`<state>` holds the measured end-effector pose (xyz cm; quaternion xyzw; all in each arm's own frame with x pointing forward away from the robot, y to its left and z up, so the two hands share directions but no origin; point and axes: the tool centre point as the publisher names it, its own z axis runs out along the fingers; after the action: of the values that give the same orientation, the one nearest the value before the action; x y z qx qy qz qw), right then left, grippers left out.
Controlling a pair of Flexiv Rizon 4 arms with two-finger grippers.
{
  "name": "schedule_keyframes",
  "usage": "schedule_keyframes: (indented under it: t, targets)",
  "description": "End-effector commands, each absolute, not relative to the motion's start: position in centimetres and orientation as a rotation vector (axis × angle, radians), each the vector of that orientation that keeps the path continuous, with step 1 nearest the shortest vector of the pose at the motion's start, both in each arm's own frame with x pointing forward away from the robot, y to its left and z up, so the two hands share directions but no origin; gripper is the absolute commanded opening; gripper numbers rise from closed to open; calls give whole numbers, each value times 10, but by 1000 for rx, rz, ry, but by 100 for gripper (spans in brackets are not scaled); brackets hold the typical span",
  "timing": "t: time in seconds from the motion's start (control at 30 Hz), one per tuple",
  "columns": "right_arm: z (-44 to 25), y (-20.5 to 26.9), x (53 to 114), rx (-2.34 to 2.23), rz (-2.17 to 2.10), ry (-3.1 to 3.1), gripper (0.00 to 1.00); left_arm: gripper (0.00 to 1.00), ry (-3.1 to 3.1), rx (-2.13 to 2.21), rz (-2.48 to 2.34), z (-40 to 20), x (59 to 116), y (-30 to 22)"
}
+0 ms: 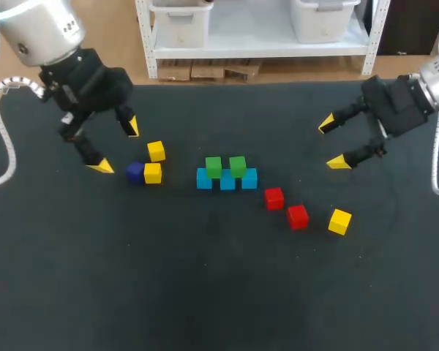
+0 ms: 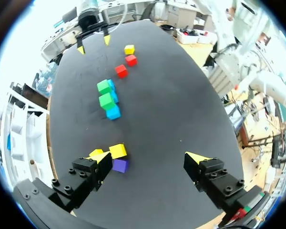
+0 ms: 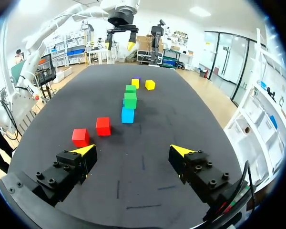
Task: Place the blue cubes, place green cubes on the blue cubes, place the yellow cubes on the green cubes, then place the red cubes on the yellow cubes, and place purple cube on the red cubes.
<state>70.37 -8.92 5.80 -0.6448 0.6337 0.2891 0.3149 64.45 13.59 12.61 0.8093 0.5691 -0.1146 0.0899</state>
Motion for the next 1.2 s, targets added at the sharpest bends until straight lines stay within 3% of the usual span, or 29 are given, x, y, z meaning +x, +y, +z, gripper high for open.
schedule_keyframes:
  t: [0.03, 0.57, 1.2]
  targets:
    - [58, -90, 703, -1698, 761, 1668, 100, 100, 1761, 2355, -334, 114, 654, 121]
    - [58, -90, 703, -1698, 761, 1668, 100, 100, 1884, 2231, -366, 61, 685, 73]
    - [58, -90, 703, -1698, 761, 1668, 100, 100, 2088, 2087, -341, 11, 710, 77]
